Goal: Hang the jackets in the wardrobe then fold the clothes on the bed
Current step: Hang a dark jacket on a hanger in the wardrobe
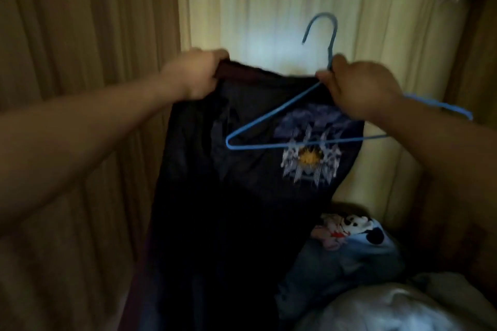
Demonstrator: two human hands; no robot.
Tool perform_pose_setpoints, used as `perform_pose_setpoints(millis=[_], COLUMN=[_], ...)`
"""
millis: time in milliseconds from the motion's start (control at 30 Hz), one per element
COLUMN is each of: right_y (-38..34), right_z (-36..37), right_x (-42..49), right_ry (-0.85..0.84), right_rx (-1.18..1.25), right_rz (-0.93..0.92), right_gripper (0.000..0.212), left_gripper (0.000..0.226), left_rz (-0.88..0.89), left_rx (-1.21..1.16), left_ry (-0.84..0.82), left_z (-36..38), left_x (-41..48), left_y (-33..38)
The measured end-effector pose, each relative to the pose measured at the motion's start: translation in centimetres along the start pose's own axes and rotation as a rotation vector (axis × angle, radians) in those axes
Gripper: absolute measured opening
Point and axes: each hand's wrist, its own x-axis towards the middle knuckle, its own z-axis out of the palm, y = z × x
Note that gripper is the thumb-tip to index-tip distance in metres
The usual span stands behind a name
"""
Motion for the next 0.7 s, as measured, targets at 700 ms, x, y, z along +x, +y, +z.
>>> perform_pose_setpoints(millis=[700], right_y=[-13.3], right_z=[5.2], right_x=[-7.0], right_ry=[-0.228], right_rx=[0.303], right_rz=[0.339], right_gripper=[0.036], left_gripper=[0.037], left_rz=[-0.177], left_rx=[-0.256], left_ry=[-0.328], left_z=[10.8], left_x=[-6.0], left_y=[6.1])
